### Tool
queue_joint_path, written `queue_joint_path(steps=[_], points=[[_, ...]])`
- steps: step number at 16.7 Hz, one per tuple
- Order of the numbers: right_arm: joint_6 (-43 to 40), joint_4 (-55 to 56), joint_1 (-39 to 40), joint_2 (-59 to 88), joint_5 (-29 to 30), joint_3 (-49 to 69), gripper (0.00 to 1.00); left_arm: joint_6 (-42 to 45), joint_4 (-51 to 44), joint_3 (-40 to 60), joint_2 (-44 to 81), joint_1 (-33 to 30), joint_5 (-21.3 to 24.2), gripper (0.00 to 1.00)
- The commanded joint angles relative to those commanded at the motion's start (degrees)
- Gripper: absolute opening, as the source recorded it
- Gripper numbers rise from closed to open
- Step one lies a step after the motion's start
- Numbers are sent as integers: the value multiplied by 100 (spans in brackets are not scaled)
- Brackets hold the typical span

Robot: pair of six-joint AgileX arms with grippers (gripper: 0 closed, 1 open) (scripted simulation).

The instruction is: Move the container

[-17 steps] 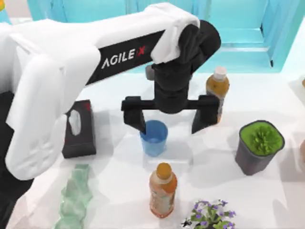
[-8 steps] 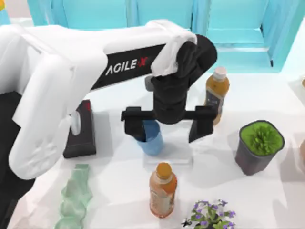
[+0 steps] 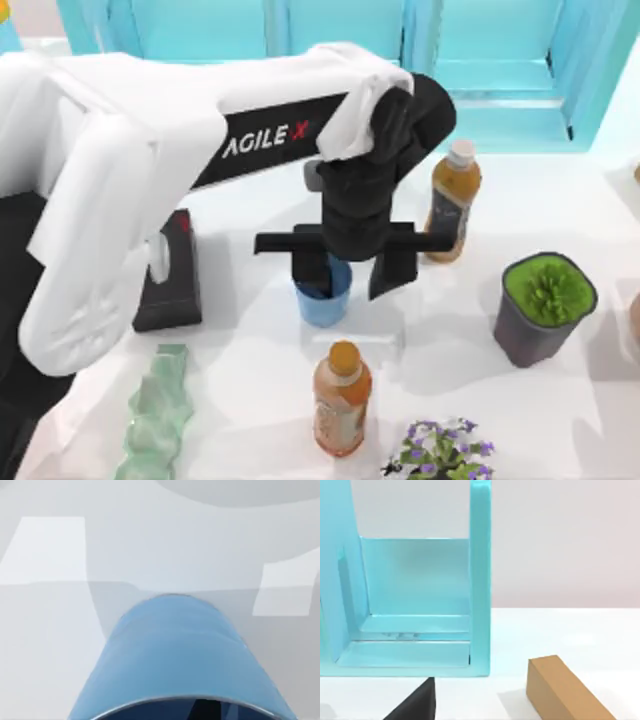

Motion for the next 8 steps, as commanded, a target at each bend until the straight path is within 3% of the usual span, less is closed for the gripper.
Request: queue_joint_path(steps=[3, 8], points=[[0, 0, 0, 0, 0, 0, 100, 0, 0, 0, 0, 0, 0, 2], [0, 0, 0, 0, 0, 0, 100, 0, 0, 0, 0, 0, 0, 0]])
